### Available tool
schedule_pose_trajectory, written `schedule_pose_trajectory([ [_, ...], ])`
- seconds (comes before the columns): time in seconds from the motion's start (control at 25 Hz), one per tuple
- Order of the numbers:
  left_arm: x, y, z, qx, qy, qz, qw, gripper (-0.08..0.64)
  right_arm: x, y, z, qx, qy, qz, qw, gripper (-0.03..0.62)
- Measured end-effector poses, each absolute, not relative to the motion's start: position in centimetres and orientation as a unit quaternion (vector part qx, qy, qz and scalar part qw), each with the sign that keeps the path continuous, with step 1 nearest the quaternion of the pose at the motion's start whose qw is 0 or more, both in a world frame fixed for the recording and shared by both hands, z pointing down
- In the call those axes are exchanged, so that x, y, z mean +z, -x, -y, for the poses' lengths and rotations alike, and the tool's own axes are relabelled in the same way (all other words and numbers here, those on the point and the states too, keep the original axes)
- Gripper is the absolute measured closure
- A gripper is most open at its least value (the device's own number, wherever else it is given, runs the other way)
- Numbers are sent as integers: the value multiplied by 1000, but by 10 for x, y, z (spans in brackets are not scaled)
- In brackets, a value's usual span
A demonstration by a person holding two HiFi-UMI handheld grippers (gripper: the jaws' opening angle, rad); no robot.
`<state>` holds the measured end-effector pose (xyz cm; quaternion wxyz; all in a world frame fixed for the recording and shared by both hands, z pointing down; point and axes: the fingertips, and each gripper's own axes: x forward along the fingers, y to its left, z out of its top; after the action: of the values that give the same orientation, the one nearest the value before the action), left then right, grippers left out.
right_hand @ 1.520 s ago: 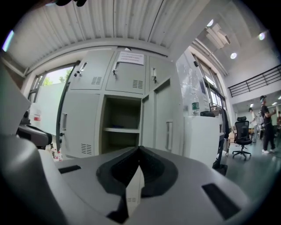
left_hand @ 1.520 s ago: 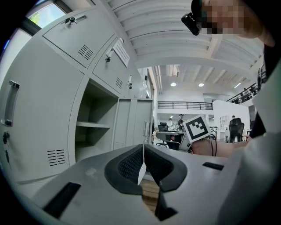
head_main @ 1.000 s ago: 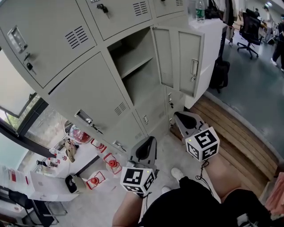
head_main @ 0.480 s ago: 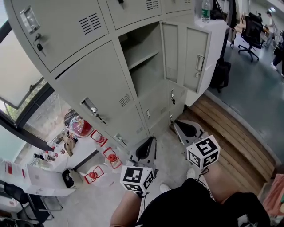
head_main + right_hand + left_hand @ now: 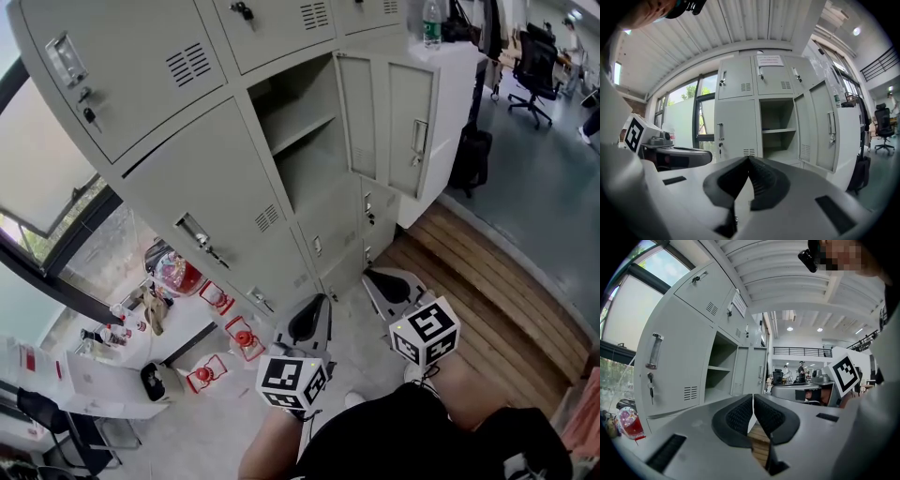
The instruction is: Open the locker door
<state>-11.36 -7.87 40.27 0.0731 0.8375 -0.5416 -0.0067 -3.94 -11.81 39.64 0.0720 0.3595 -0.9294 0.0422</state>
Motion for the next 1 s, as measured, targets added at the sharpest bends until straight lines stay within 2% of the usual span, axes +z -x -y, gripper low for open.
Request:
schedule_pose_trajectory([
  [1.0,398,105,66,-10,-840,539,66,538,397,37,94,46,-348,934,69,538],
])
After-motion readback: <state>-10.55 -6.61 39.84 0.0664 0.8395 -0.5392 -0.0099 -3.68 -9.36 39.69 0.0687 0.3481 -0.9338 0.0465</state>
